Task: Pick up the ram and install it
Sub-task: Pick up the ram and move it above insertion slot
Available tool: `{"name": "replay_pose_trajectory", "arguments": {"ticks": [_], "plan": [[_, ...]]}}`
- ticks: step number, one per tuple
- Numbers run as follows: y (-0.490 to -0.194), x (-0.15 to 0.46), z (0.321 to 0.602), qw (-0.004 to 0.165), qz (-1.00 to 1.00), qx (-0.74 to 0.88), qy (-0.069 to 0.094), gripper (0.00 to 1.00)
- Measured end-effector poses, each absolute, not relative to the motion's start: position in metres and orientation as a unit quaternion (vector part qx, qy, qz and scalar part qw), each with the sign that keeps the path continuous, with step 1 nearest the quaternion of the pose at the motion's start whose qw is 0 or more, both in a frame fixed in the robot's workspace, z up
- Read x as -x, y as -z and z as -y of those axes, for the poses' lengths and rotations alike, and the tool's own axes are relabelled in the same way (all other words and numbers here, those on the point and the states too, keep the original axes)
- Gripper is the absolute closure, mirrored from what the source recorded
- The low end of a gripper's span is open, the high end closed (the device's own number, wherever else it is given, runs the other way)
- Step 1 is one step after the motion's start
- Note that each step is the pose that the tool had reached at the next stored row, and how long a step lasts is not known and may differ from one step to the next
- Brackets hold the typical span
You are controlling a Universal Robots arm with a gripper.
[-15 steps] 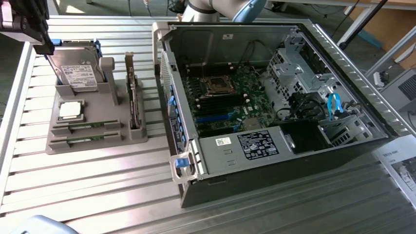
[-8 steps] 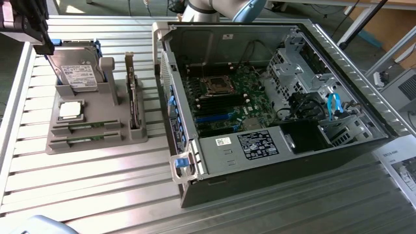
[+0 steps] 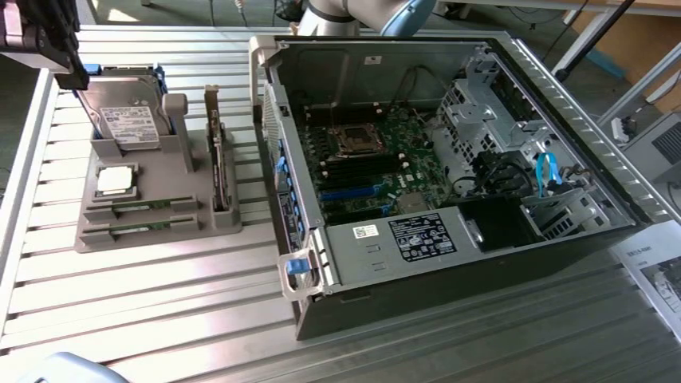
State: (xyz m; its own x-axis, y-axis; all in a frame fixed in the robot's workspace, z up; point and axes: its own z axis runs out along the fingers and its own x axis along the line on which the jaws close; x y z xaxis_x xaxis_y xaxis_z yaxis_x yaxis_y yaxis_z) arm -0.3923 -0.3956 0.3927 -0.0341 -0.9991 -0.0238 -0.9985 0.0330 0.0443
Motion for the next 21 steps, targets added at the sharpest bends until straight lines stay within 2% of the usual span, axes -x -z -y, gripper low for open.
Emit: {"name": "replay_pose_trajectory", "arguments": {"ticks": [6, 7, 8, 9, 21], "plan": [[-0.3927, 0.3923, 0.3959, 0.007, 0.719, -0.695, 0.024, 0.89], [-0.3927, 0.3923, 0.3961, 0.007, 0.719, -0.695, 0.024, 0.83], [-0.3927, 0.3923, 0.3961, 0.007, 0.719, -0.695, 0.024, 0.83], [-0.3927, 0.3923, 0.3961, 0.007, 0.719, -0.695, 0.024, 0.76], [-0.3927, 0.3875, 0.3961, 0.007, 0.716, -0.698, 0.024, 0.76]]}}
